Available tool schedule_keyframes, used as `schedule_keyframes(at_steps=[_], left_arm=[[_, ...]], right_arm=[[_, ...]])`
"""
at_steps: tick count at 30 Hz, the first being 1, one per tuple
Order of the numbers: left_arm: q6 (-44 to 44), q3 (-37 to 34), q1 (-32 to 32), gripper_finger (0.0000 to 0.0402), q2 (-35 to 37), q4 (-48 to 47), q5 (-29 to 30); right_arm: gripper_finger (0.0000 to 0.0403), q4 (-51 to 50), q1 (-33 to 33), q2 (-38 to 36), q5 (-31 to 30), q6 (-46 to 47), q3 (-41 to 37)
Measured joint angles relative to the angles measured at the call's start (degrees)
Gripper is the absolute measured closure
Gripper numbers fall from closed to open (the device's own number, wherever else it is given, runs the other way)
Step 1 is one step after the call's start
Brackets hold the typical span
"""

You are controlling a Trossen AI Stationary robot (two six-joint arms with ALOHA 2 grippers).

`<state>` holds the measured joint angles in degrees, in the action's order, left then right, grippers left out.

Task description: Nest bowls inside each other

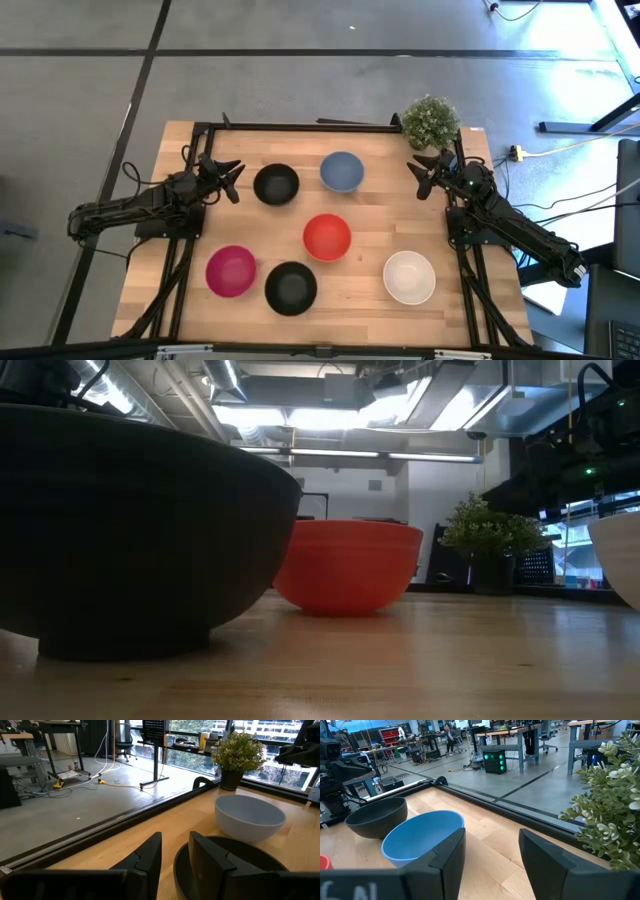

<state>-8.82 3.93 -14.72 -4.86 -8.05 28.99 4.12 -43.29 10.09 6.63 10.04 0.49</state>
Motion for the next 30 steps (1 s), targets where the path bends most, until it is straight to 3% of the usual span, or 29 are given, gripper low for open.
schedule_keyframes(at_steps=[19,30], left_arm=[[0.0,0.0,0.0,0.0308,0.01,0.0,0.02],[0.0,0.0,0.0,0.0308,0.02,0.0,0.0]], right_arm=[[0.0217,0.21,0.0,0.02,0.35,0.24,0.0],[0.0217,8.52,0.0,0.0,0.89,1.73,0.0]])
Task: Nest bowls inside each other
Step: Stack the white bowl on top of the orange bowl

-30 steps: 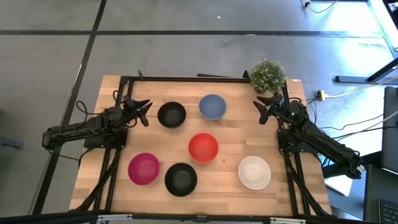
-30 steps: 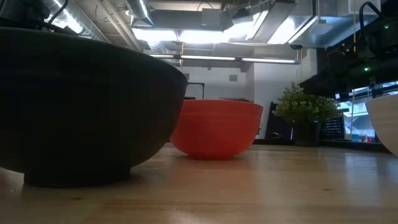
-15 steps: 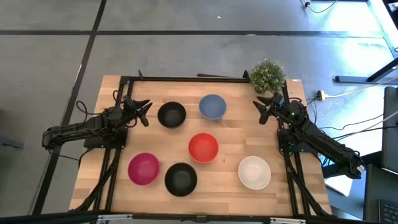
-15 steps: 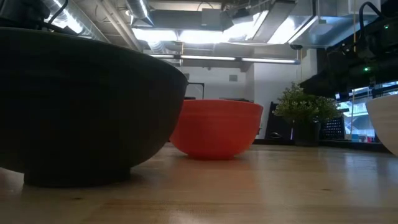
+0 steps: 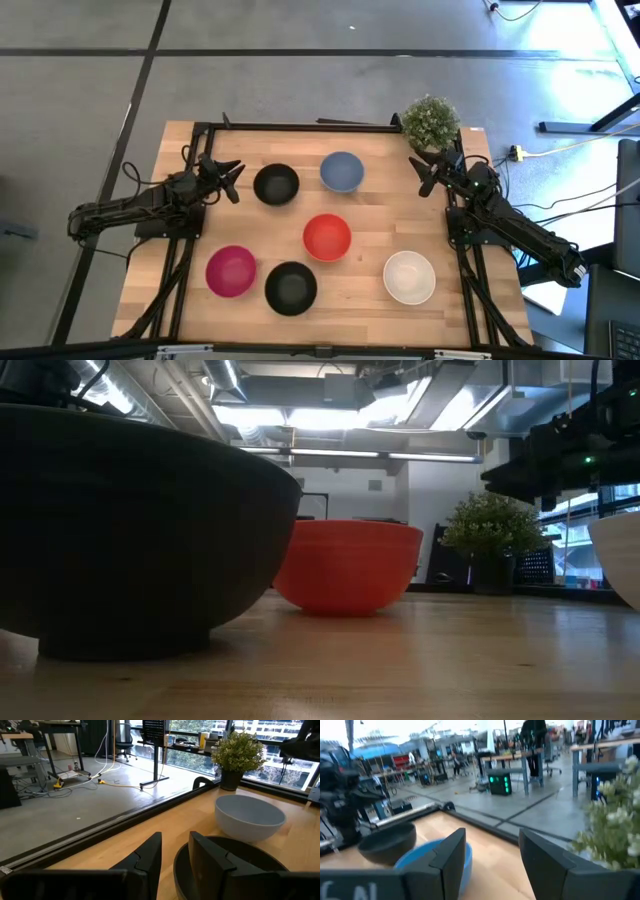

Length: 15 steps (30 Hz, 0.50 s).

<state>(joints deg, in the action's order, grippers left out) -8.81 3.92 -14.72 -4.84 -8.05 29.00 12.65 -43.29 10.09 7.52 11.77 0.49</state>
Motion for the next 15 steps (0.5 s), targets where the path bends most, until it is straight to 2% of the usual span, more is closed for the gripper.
schedule_keyframes(at_steps=[3,6,15], left_arm=[[0.01,0.0,0.0,0.0308,0.0,0.0,0.02],[0.0,0.01,0.0,0.0308,0.0,0.0,0.01],[0.01,0.0,0.0,0.0308,0.0,0.0,0.0]], right_arm=[[0.0217,-2.23,-0.02,0.04,4.7,0.04,1.11],[0.0217,-8.62,0.0,0.04,9.27,-0.06,4.85],[0.0217,-24.03,0.0,2.04,12.08,-3.21,20.79]])
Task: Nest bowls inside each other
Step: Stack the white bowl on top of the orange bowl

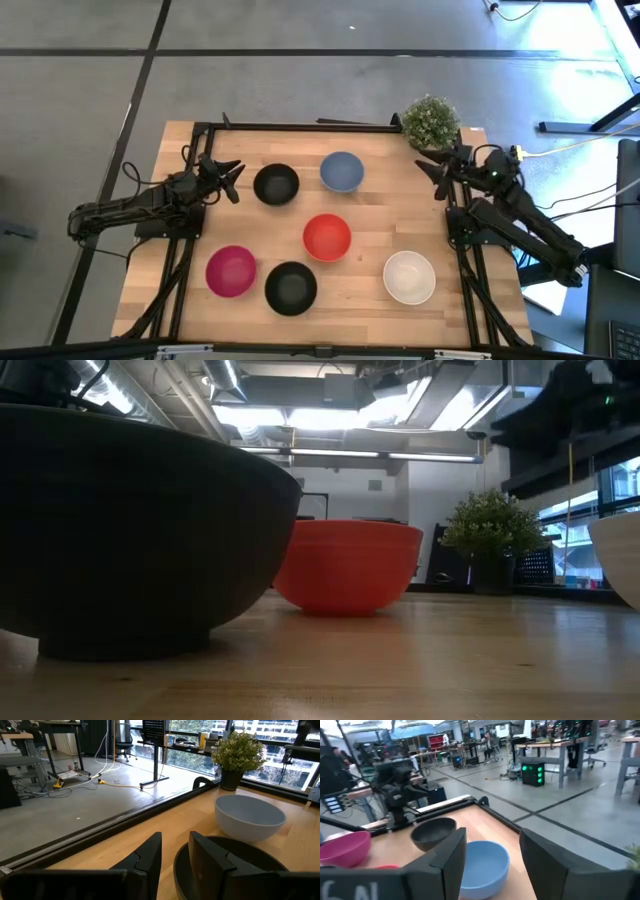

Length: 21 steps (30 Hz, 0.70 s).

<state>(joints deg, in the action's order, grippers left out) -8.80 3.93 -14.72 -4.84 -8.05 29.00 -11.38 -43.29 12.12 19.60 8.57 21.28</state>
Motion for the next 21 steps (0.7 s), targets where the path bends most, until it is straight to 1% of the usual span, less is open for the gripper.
schedule_keyframes(at_steps=[5,7,12,17,21], left_arm=[[-0.02,0.01,0.0,0.0308,0.0,0.0,0.02],[0.0,0.0,0.0,0.0308,0.0,0.0,0.02],[0.0,0.01,0.0,0.0308,0.0,0.0,0.02],[-0.01,0.0,0.0,0.0308,0.0,0.0,0.02],[-0.02,0.02,0.0,0.0308,0.0,0.0,0.02]], right_arm=[[0.0217,-10.46,0.0,3.64,1.23,-1.53,8.2],[0.0217,-13.09,0.0,5.29,2.08,-1.55,10.76],[0.0217,-13.74,0.0,8.71,5.95,-1.43,15.98],[0.0217,-13.66,0.0,10.8,5.99,-1.33,20.67],[0.0217,-13.68,0.0,11.34,6.13,-0.84,22.32]])
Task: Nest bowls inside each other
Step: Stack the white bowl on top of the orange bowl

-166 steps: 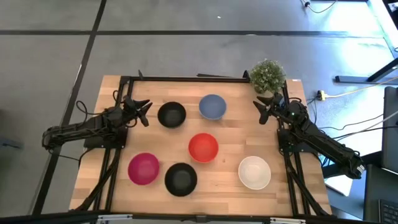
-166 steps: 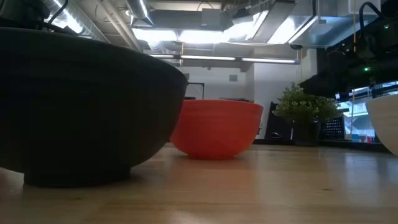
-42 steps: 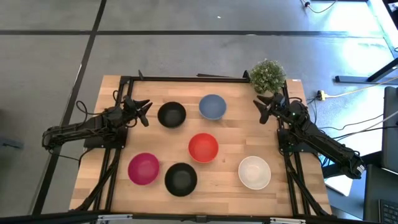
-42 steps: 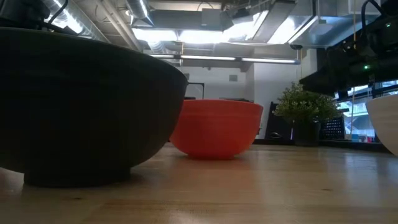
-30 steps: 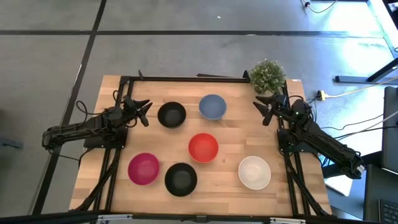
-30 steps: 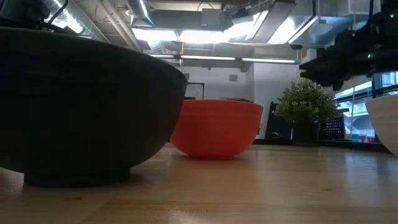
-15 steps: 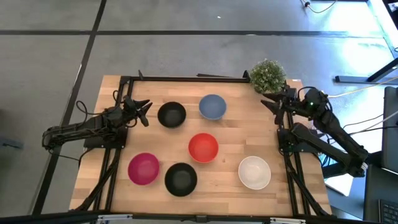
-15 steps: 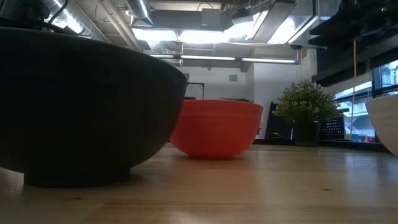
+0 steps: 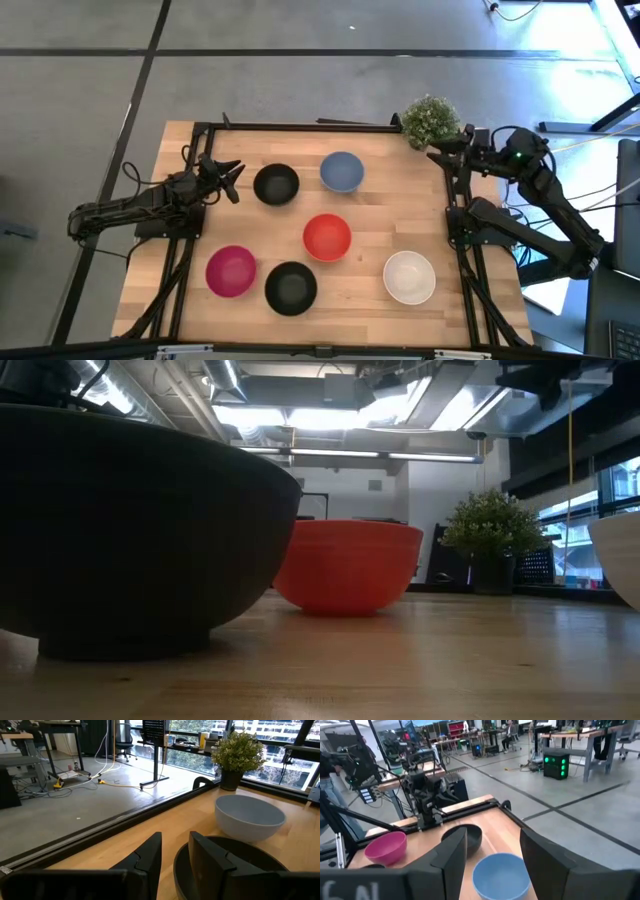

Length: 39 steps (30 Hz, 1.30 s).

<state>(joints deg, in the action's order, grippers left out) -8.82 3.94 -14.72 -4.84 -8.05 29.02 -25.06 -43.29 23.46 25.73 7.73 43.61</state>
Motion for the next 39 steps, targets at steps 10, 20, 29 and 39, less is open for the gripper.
schedule_keyframes(at_steps=[10,20,29,39], left_arm=[[0.01,-0.1,0.0,0.0308,-0.01,0.79,0.02],[-2.5,-0.15,-0.04,0.0308,-0.02,3.13,0.98],[-4.14,-0.15,-0.02,0.0308,-0.02,4.39,1.01],[-11.98,-0.09,-0.02,0.0308,-0.02,4.77,1.62]], right_arm=[[0.0217,-2.92,0.0,0.35,5.69,6.95,0.05],[0.0217,-2.73,0.0,2.08,5.49,5.21,0.05],[0.0217,-3.08,0.0,3.3,5.41,2.38,0.05],[0.0217,-15.66,0.02,3.43,5.37,0.92,-0.04]])
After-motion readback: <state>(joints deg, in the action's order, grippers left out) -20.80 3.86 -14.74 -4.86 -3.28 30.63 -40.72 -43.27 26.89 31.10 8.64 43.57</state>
